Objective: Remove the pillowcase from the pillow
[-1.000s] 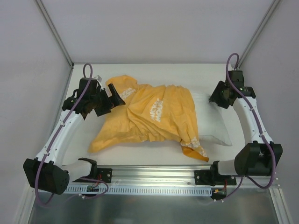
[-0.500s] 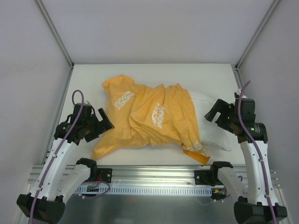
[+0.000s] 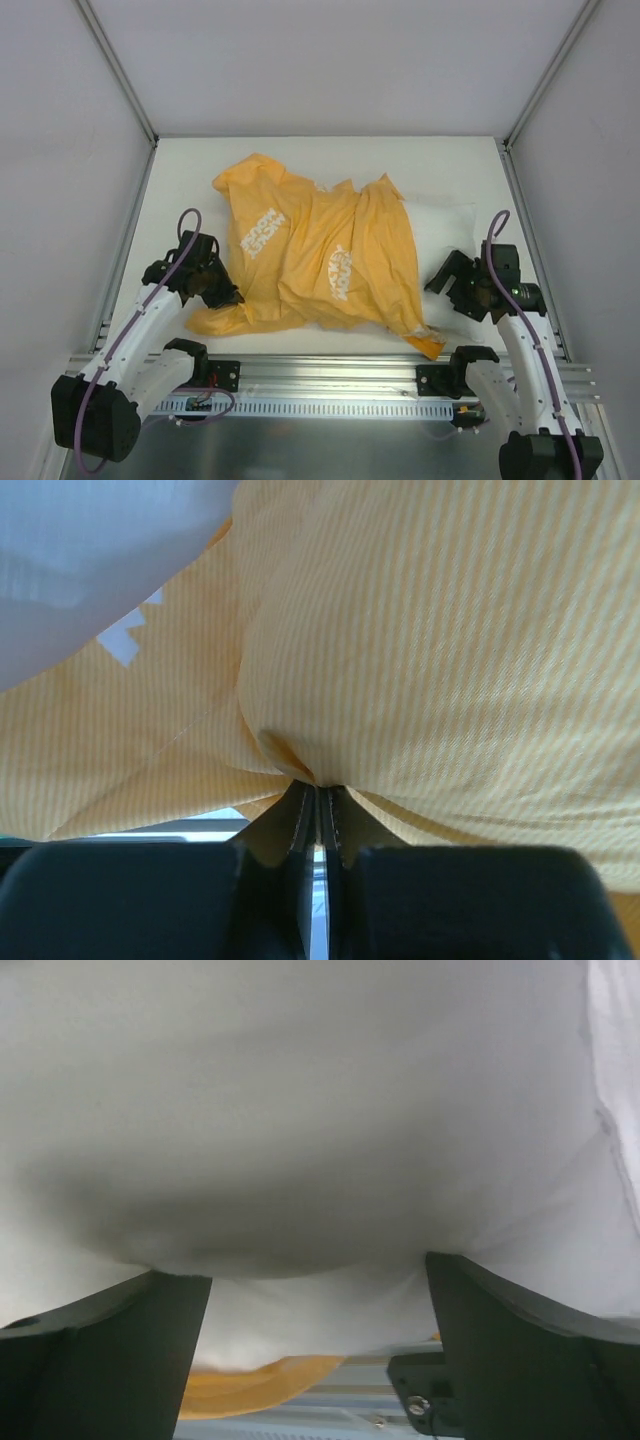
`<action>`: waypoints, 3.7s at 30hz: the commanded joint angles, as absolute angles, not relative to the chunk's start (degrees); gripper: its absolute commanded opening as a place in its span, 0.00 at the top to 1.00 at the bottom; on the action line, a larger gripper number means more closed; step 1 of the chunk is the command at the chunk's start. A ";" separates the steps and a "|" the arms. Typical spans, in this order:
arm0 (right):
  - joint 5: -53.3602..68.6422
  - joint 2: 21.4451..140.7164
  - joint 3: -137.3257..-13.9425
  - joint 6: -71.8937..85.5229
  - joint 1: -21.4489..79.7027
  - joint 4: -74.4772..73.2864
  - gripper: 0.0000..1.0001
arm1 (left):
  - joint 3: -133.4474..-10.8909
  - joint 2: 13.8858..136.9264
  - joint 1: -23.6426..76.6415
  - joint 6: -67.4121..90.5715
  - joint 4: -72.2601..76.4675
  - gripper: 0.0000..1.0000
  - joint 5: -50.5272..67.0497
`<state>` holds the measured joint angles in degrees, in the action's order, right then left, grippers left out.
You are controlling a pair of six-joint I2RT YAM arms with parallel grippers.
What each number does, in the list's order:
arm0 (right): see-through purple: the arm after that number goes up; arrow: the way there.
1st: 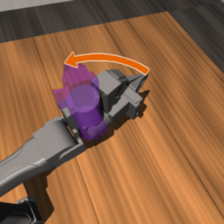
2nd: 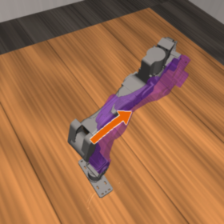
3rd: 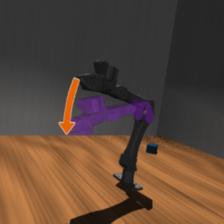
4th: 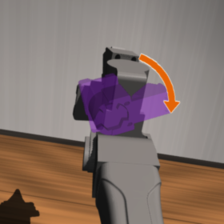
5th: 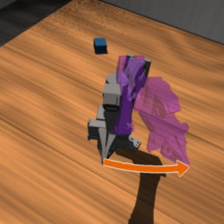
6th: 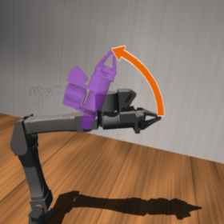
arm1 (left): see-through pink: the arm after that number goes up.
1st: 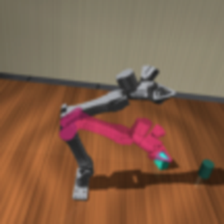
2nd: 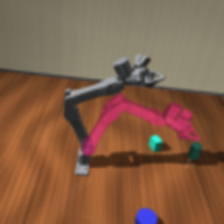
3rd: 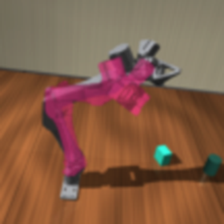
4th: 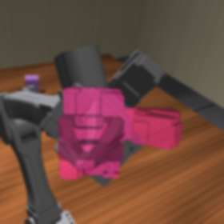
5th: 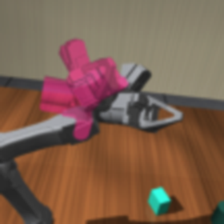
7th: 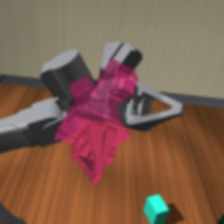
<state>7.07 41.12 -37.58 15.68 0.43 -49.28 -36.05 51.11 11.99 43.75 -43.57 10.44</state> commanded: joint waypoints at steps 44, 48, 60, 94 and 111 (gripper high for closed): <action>18.01 53.18 -56.53 17.50 -23.39 -37.09 0.99 | -50.81 47.37 -32.35 34.82 -44.40 0.66 24.86; 17.23 53.35 -56.07 14.95 -20.58 -39.72 0.58 | -52.29 47.02 -26.12 31.03 -43.07 0.03 22.77; -2.37 59.66 -73.72 13.71 -6.16 -45.61 0.02 | -70.98 71.32 -3.44 33.49 -40.17 0.01 12.92; -6.94 78.06 -77.71 17.22 2.38 -44.82 0.99 | -82.63 93.36 1.16 36.47 -40.34 1.00 8.27; -6.59 64.44 -70.76 18.19 -9.40 -44.74 0.99 | -76.72 80.16 -18.54 36.12 -40.43 1.00 13.27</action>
<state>-0.51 68.84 -71.46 18.50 -6.33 -46.09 -76.03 81.95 -15.81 36.73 -41.89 16.29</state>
